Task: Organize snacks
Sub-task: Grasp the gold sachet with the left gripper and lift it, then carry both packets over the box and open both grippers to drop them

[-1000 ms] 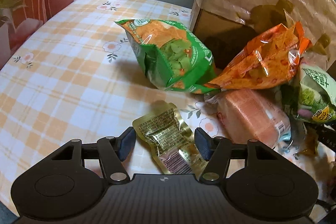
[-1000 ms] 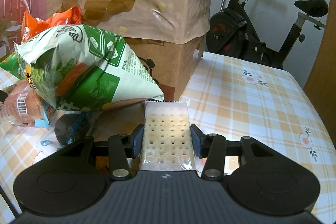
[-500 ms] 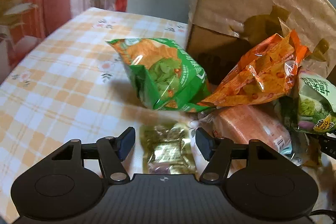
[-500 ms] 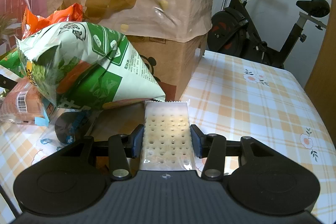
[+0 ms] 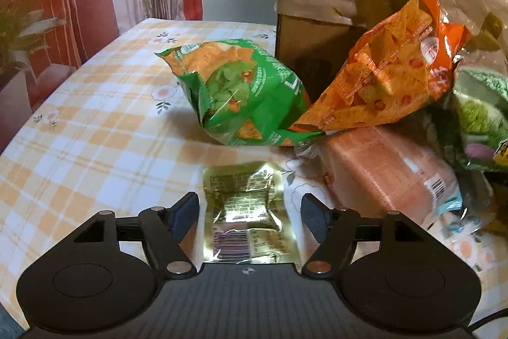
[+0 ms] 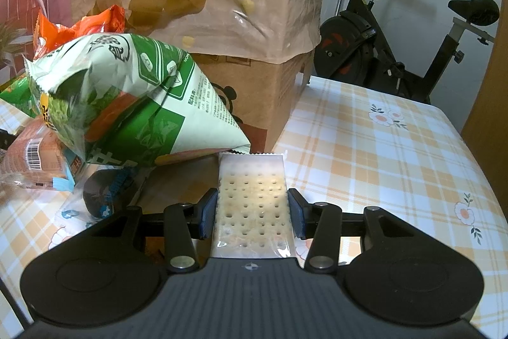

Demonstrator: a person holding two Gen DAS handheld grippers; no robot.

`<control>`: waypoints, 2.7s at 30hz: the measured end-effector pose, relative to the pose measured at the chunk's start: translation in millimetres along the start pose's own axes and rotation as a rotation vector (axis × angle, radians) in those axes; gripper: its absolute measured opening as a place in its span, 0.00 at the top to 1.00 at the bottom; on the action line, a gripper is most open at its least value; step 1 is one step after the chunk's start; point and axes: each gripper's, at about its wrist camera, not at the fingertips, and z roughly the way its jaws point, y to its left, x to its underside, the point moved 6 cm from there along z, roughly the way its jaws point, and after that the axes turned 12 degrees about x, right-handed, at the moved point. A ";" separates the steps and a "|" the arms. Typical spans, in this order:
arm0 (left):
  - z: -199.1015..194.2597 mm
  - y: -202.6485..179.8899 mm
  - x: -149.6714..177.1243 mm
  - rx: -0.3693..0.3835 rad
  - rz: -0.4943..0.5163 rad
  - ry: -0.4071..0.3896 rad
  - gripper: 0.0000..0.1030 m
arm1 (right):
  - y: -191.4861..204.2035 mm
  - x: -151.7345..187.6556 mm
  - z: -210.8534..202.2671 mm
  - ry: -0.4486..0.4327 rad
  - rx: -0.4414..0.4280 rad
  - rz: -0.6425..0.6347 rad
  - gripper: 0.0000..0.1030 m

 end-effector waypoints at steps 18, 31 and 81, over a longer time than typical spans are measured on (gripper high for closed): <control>-39.6 1.1 -0.5 0.112 -0.001 -0.102 0.55 | -0.1 0.0 -1.4 -0.009 -0.013 0.007 0.53; -64.3 -0.7 -6.9 0.154 -0.009 -0.143 0.55 | -17.2 -1.6 -11.4 -0.048 0.011 0.107 0.53; -17.2 -83.2 -253.6 0.323 0.221 -0.272 0.45 | -1.1 -236.2 -6.5 -0.101 -0.018 0.168 0.52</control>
